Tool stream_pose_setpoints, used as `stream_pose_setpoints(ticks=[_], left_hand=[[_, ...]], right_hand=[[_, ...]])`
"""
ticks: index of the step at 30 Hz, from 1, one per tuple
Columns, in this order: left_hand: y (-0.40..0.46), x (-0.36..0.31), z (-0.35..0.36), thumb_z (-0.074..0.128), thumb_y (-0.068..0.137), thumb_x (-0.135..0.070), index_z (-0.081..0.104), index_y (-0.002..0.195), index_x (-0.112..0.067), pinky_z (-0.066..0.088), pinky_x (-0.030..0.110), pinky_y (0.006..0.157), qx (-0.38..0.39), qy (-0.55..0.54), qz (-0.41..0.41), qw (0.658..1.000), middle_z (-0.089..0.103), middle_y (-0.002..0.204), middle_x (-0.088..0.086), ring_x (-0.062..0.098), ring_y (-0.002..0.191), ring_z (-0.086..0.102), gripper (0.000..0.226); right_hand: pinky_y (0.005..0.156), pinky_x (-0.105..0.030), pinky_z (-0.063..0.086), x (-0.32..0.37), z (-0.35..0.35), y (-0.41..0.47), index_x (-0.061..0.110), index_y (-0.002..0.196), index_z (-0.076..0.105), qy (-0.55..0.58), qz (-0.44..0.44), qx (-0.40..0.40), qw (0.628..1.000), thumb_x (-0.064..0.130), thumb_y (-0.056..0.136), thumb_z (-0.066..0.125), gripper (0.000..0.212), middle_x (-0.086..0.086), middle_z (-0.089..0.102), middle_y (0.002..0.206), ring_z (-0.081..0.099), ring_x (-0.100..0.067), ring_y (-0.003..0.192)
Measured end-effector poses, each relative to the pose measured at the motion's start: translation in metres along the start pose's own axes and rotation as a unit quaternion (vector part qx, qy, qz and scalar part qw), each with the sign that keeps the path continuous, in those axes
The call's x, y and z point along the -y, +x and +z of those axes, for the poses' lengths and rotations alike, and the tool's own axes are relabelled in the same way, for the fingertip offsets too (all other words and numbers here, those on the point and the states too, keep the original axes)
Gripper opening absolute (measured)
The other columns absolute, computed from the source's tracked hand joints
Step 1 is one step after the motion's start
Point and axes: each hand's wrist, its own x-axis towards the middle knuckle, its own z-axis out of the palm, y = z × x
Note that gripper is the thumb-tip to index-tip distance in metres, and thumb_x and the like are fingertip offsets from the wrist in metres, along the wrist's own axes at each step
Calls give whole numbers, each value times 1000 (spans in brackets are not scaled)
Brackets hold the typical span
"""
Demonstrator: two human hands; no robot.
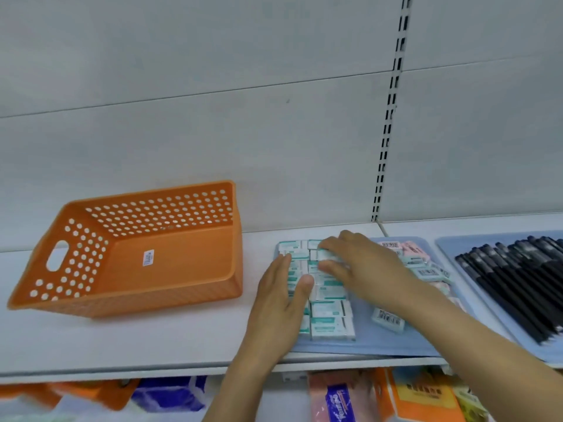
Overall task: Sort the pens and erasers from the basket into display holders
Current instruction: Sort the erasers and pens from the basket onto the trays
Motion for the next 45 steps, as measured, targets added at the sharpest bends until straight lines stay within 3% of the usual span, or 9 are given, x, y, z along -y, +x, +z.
stream_pose_setpoints(ticks=[8, 12, 15, 18, 21, 28, 32, 38, 45], left_hand=[[-2, 11, -4, 36, 97, -55, 9, 155, -27, 8, 27, 121, 35, 23, 15, 999, 8, 161, -14, 0, 146, 5, 69], [-3, 12, -2, 29, 95, -59, 0, 155, -27, -3, 17, 115, 51, 48, 13, 997, -5, 162, -14, -1, 146, -8, 74], [-3, 10, -3, 26, 95, -59, -3, 155, -25, -7, 16, 112, 63, 56, 3, 996, -11, 161, -14, -1, 145, -13, 75], [-4, 7, -4, 21, 92, -63, -6, 155, -24, -6, 19, 113, 69, 65, -8, 995, -14, 161, -14, 0, 145, -13, 79], [-5, 7, -3, 17, 85, -67, -7, 155, -24, -4, 22, 116, 73, 62, -12, 995, -13, 161, -14, 0, 146, -12, 85], [-3, 12, -8, 22, 85, -67, 0, 155, -28, -3, 21, 115, 78, 8, -5, 997, -10, 161, -15, -1, 146, -10, 84], [8, 13, -13, 18, 79, -73, -2, 155, -31, 2, 28, 120, 73, -9, -22, 997, -5, 163, -10, 4, 148, -3, 89], [22, 9, -5, 14, 82, -74, -8, 155, -28, 6, 35, 122, 100, 28, -46, 994, -8, 162, -12, 7, 149, -1, 89], [35, -5, -12, 18, 84, -74, 4, 156, -26, 6, 33, 120, 69, -33, -90, 993, 3, 163, -8, 9, 149, 6, 88]], right_hand=[[88, -35, 42, 6, 23, 15, 20, 131, 53, -11, 6, 56, 998, 36, 99, 45, 36, -2, 47, 119, 39, -17, 115], [87, -27, 31, 4, 16, -6, 27, 137, 49, 3, -10, -34, 999, 37, 99, 46, 39, 6, 48, 129, 37, -14, 120], [103, -32, 26, -22, 0, -27, 33, 135, 52, 31, 60, -110, 992, 41, 96, 52, 40, 11, 46, 141, 34, -12, 131], [112, -36, 25, -54, -9, -46, 38, 137, 50, 17, 134, -65, 989, 51, 94, 50, 45, 14, 41, 148, 31, -11, 137], [113, -31, 25, -57, -1, -59, 35, 138, 49, 82, 147, -39, 985, 47, 94, 52, 45, 11, 40, 150, 32, -10, 138], [116, -36, 20, -55, 8, -75, 32, 146, 36, 141, 209, -142, 957, 56, 91, 43, 60, 9, 29, 154, 18, -10, 144], [110, -49, 36, -70, 9, -85, 25, 148, 32, 164, 280, -119, 938, 76, 87, 32, 80, 3, 38, 150, 36, -20, 138], [97, -31, 37, -61, 10, -84, 23, 143, 38, 172, 260, -92, 946, 58, 94, 37, 61, 4, 46, 144, 44, -9, 123], [105, -22, 19, -65, -13, -69, 26, 153, 22, 267, 260, -64, 926, 58, 95, 31, 67, 7, 25, 158, 25, -10, 142]])
